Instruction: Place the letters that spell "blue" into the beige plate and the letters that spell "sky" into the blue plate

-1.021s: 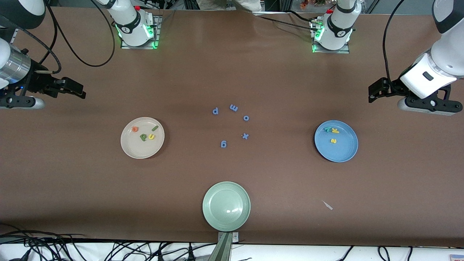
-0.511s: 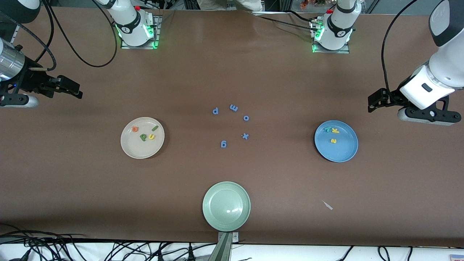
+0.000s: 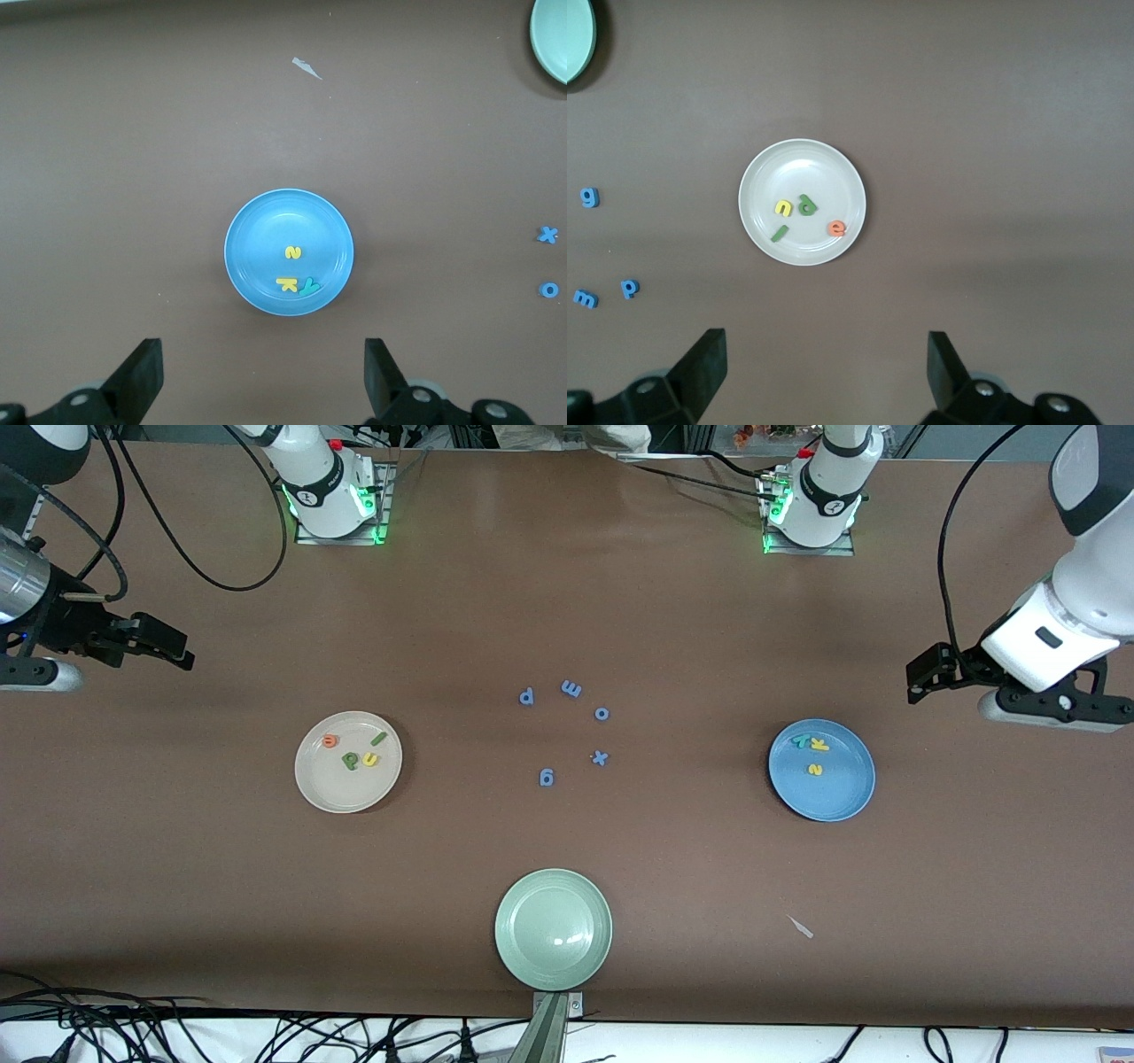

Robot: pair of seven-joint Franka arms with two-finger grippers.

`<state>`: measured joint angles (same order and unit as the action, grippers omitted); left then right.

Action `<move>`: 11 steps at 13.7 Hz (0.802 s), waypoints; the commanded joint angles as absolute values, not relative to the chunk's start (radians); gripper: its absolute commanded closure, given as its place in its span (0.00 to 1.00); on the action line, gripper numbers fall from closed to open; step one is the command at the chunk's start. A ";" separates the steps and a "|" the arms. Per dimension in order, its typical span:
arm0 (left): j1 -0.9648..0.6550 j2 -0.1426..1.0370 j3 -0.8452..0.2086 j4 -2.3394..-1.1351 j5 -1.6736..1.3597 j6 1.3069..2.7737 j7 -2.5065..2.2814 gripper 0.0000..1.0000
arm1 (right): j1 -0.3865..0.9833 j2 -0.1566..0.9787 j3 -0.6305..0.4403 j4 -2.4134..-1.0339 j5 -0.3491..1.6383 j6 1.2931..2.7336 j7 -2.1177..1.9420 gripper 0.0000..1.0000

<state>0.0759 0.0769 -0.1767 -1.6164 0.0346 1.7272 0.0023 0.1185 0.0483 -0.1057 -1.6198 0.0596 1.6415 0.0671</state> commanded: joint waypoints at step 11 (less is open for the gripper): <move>0.081 -0.087 -0.186 -1.786 -0.008 1.756 -0.003 0.00 | 0.127 0.069 -0.106 -1.569 0.008 1.594 0.054 0.00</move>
<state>0.0757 -0.0679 -0.1833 -1.7630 0.0149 1.7391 0.0017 0.1225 0.0570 -0.1097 -1.6059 0.0231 1.6232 0.0652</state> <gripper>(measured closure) 0.000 0.000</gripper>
